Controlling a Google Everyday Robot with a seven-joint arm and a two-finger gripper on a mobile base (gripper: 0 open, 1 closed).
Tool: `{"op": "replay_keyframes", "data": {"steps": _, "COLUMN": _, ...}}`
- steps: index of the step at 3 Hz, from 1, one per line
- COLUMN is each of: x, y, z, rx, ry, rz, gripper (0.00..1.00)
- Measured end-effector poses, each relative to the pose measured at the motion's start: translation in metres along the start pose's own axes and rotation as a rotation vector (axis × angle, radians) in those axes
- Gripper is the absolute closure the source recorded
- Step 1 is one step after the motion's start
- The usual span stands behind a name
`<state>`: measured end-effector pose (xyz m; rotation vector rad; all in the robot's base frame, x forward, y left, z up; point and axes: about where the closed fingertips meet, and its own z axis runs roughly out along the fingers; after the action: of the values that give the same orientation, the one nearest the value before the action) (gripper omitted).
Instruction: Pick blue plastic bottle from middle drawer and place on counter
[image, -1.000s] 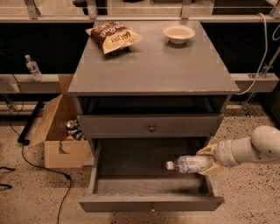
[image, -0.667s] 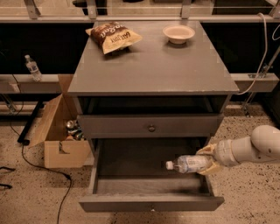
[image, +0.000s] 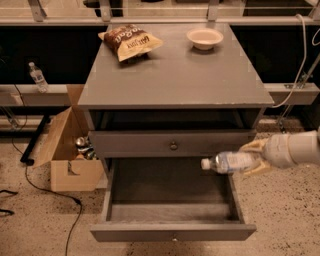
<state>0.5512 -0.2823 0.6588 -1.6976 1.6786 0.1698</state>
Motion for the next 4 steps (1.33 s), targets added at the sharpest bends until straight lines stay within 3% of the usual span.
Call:
{"op": "replay_keyframes", "data": {"steps": 2, "x": -0.041, "y": -0.068, "z": -0.106, "rx": 0.164, "ry": 0.038, "rz": -0.044, "gripper": 1.00}}
{"op": "replay_keyframes", "data": {"steps": 4, "x": -0.054, "y": -0.080, "z": -0.108, "rx": 0.162, "ry": 0.024, "rz": -0.061, "gripper": 1.00}}
